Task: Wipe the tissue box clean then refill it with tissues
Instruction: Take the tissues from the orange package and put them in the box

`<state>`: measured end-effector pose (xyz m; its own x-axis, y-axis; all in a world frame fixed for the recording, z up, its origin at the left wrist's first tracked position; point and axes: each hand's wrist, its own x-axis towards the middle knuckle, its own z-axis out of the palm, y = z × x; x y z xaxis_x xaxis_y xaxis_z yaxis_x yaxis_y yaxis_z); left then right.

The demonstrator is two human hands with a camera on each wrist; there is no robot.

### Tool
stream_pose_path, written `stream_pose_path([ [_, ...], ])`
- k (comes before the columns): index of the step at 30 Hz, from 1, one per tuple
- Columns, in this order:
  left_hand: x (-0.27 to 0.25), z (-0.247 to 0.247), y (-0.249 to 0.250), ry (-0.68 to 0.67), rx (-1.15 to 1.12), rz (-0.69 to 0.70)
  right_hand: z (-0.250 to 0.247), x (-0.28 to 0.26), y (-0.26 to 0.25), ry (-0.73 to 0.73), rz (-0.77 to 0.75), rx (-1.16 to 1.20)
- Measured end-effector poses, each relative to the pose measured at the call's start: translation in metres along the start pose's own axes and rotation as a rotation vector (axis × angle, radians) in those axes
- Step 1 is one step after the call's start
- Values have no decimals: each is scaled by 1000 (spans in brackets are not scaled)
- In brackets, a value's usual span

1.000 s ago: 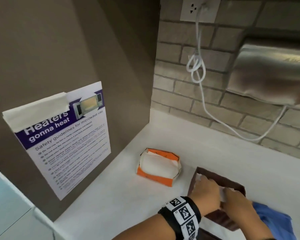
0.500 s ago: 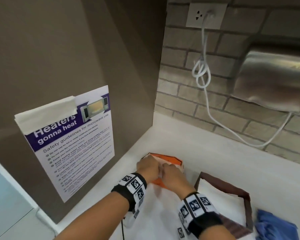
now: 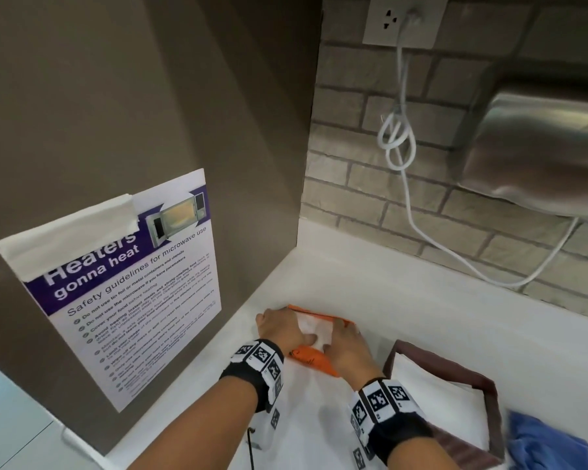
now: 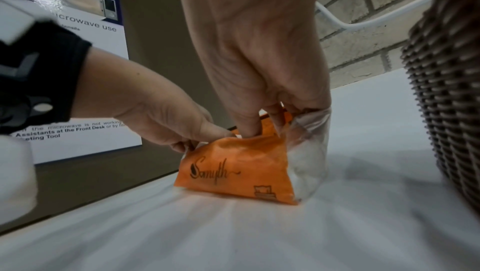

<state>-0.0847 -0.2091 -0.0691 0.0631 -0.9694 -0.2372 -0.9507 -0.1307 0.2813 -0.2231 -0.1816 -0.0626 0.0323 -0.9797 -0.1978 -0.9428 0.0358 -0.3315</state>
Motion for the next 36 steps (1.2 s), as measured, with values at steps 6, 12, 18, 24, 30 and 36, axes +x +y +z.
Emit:
stream_pose_path([
  [6,2,0,3,-60,-43,-33,0,0,0,-14,16,9],
  [12,-12,14,12,49,-57,-95,1,0,3,10,2,47],
  [18,-19,9,5,54,-268,-96,0,-1,4,10,-2,68],
  [24,-4,20,-19,-179,-780,-44,-4,-1,8,-11,-10,174],
  [30,-25,-7,-29,-378,-981,175,-14,0,10,-22,10,261],
  [36,-39,-27,-39,-473,-1058,349,-19,-6,26,-94,-46,614],
])
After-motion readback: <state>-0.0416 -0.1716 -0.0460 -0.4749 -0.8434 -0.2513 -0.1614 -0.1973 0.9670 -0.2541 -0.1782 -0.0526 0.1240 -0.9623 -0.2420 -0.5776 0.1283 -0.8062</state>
